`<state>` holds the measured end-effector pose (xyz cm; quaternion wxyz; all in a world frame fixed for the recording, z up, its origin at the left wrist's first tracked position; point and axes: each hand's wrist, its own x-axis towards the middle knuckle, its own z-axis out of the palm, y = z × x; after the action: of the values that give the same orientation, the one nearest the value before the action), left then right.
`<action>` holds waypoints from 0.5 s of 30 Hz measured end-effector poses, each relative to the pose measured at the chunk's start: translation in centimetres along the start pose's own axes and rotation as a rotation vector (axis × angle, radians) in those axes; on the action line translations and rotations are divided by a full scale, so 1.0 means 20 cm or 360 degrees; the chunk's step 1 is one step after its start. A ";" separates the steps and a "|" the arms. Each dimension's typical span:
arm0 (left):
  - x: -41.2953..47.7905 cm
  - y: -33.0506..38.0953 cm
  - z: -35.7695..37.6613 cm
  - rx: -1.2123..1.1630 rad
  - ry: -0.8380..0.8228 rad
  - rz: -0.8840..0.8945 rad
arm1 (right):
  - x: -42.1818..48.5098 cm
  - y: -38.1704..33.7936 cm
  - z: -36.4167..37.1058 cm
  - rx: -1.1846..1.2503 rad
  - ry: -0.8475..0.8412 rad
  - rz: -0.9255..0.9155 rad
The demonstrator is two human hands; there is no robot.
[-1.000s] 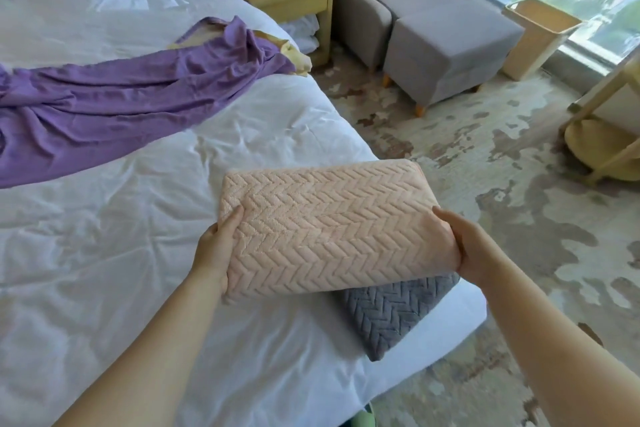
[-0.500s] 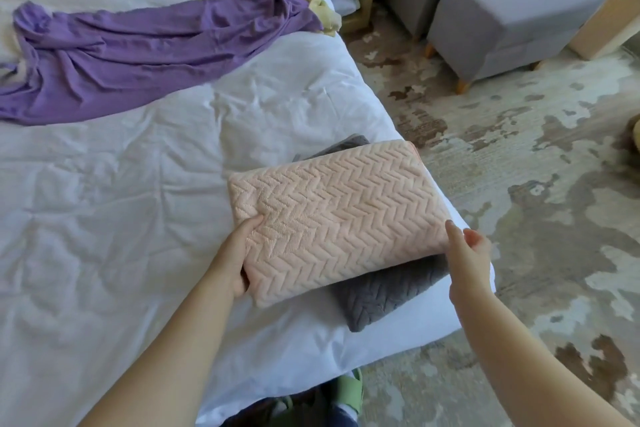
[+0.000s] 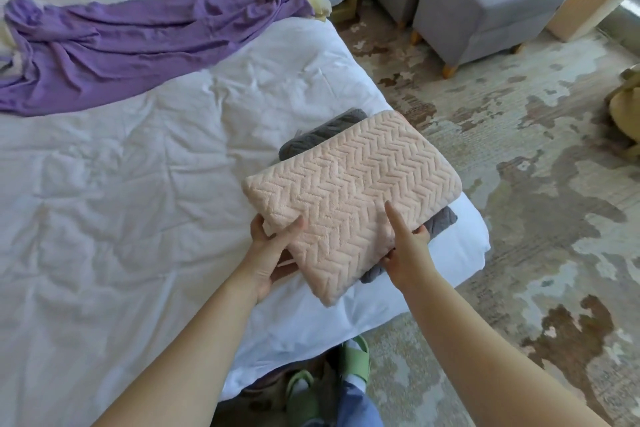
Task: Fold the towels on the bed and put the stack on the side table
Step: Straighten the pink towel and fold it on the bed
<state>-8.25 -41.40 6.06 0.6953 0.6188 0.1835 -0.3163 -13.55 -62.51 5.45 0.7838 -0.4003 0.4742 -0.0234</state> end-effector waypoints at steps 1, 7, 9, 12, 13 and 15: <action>-0.01 0.00 -0.01 0.0005 -0.0048 0.0030 | 0.00 0.00 0.01 0.0022 0.0030 -0.0036; 0.14 0.08 -0.17 -0.0493 -0.0080 -0.0085 | 0.07 0.00 -0.03 -0.0098 0.0091 -0.0190; 0.22 0.09 -0.22 -0.0426 -0.0119 -0.0159 | 0.11 0.00 -0.05 -0.0133 0.0055 -0.0220; 0.35 0.14 -0.24 -0.0291 -0.0309 -0.0282 | 0.16 0.02 -0.09 -0.0216 0.0018 -0.0307; 0.40 0.15 -0.24 -0.0235 -0.0402 -0.0348 | 0.17 0.03 -0.11 -0.0245 0.0021 -0.0336; 0.48 0.19 -0.23 -0.0154 -0.0575 -0.0514 | 0.19 0.05 -0.14 -0.0291 0.0024 -0.0376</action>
<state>1.90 -38.73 1.83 0.6860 0.4809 0.1676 -0.5196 -13.89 -65.18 1.45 0.7323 -0.5228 0.4298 -0.0753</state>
